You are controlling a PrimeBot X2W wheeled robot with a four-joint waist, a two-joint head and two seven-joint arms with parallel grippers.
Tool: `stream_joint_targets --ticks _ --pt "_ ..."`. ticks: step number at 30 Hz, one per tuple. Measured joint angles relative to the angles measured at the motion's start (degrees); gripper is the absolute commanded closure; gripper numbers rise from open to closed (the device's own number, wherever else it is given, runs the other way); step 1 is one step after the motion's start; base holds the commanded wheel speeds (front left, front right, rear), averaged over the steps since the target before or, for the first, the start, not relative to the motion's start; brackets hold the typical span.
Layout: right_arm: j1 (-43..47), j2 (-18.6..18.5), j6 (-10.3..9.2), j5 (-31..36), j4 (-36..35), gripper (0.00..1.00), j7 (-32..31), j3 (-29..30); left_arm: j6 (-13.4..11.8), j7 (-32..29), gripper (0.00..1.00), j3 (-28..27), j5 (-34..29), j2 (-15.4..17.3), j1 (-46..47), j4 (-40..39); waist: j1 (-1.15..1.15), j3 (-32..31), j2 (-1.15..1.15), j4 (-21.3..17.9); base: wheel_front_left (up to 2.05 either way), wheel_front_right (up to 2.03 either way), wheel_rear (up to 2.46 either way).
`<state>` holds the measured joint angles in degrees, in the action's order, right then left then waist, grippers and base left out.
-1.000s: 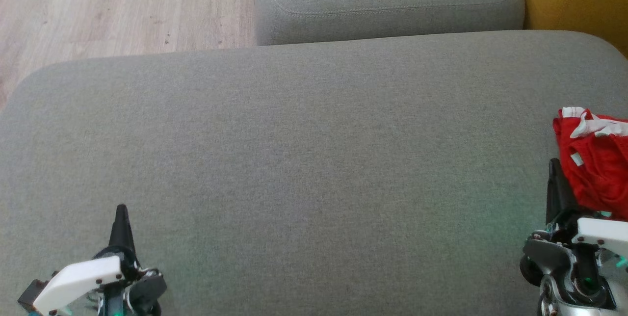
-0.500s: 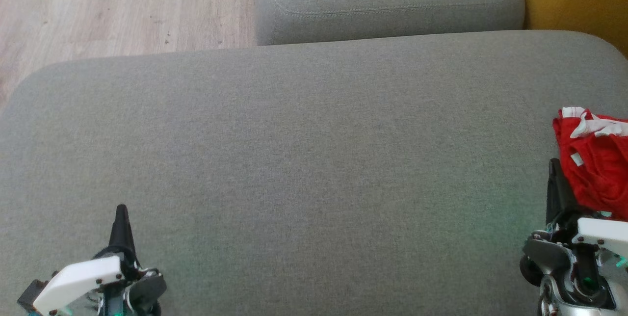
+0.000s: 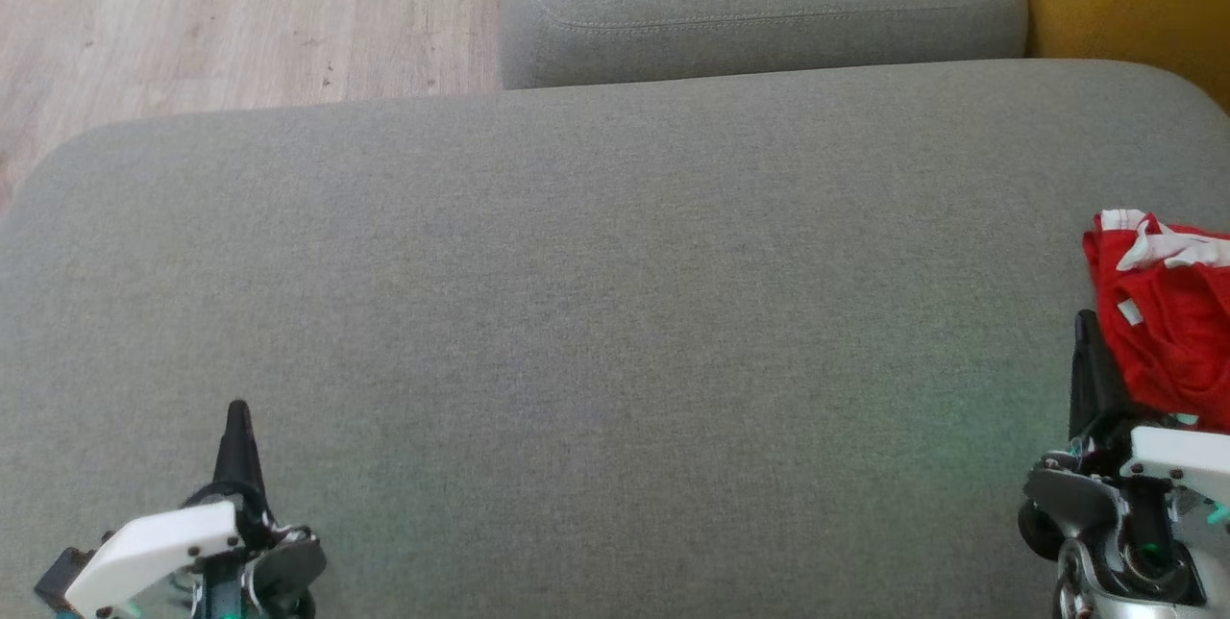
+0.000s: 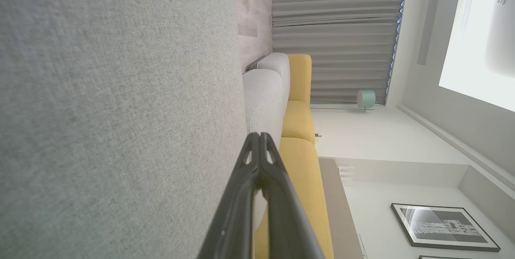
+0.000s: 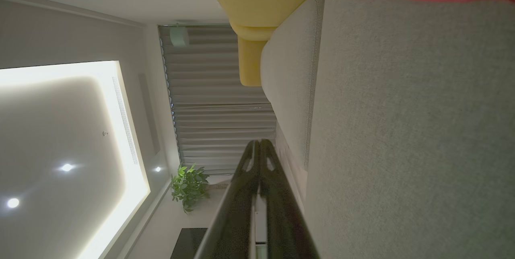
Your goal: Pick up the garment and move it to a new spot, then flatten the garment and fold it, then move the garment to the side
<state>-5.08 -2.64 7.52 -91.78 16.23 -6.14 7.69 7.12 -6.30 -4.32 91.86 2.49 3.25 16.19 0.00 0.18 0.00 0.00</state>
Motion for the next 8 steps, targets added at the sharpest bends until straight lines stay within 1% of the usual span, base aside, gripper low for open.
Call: stream_joint_targets --ticks 8 --pt "0.0 0.0 0.0 0.0 0.0 1.0 0.0 0.0 0.0 0.0 1.0 0.0 0.0 0.0 0.0 0.0 0.0 0.0 0.0 0.0 0.0 0.0 0.0"
